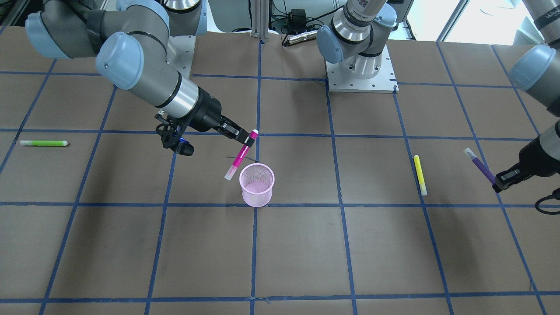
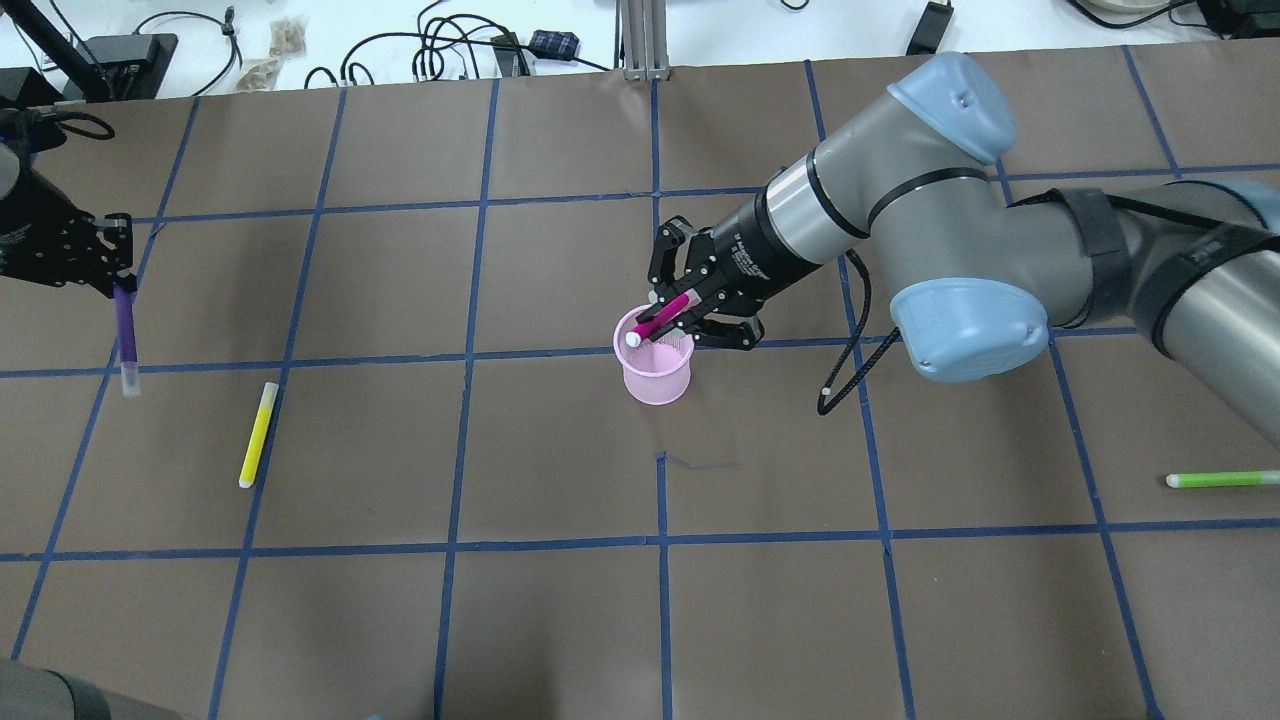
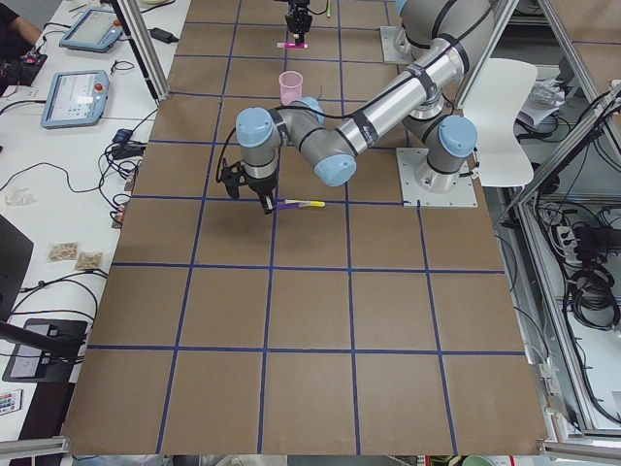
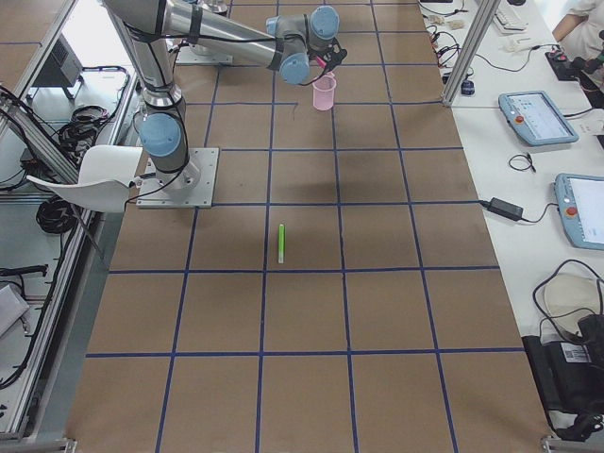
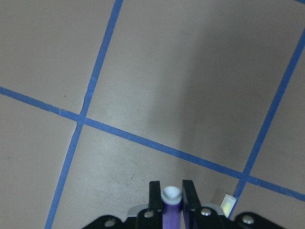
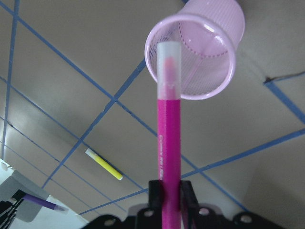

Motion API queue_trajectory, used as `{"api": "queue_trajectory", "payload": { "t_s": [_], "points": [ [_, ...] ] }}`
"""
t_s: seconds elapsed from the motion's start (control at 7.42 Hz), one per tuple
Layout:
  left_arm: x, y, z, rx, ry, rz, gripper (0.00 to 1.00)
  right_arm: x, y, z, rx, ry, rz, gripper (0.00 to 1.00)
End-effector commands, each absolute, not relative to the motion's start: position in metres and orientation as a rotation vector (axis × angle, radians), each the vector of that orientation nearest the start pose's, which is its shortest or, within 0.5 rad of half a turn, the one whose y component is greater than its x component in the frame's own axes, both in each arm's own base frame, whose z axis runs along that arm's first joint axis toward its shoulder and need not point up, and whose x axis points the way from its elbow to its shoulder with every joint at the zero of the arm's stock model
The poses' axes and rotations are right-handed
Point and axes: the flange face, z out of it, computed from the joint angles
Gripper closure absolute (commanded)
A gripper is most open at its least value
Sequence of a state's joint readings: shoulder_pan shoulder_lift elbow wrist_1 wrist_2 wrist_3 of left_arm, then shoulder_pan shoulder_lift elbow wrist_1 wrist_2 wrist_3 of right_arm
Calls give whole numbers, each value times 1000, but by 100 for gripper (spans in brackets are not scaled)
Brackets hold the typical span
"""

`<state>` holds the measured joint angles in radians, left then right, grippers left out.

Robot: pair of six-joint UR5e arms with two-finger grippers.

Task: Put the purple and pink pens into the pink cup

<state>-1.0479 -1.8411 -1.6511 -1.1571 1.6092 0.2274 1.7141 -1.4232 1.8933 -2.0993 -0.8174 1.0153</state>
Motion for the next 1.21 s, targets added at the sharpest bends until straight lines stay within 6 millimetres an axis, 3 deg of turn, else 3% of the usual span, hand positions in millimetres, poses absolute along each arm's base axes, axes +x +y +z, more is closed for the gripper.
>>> {"api": "queue_trajectory", "payload": {
  "t_s": [0.0, 0.27, 0.54, 0.81, 0.94, 1.08],
  "points": [
    [148, -580, 367, -379, 3043, -133, 100, 289, -487, 316, 1124, 2113, 607, 100],
    [113, -593, 385, -288, 3035, -196, 100, 293, -495, 289, 1163, 2072, 698, 100],
    [65, -602, 393, -351, 3034, -238, 100, 292, -497, 285, 1185, 2066, 709, 100],
    [20, -611, 396, -290, 2988, -323, 100, 286, -505, 263, 1212, 2067, 734, 95],
    [-8, -614, 399, -290, 2983, -383, 100, 286, -509, 257, 1219, 2072, 737, 85],
    [-35, -614, 399, -316, 2994, -397, 100, 286, -509, 255, 1223, 2081, 731, 50]
  ]
}}
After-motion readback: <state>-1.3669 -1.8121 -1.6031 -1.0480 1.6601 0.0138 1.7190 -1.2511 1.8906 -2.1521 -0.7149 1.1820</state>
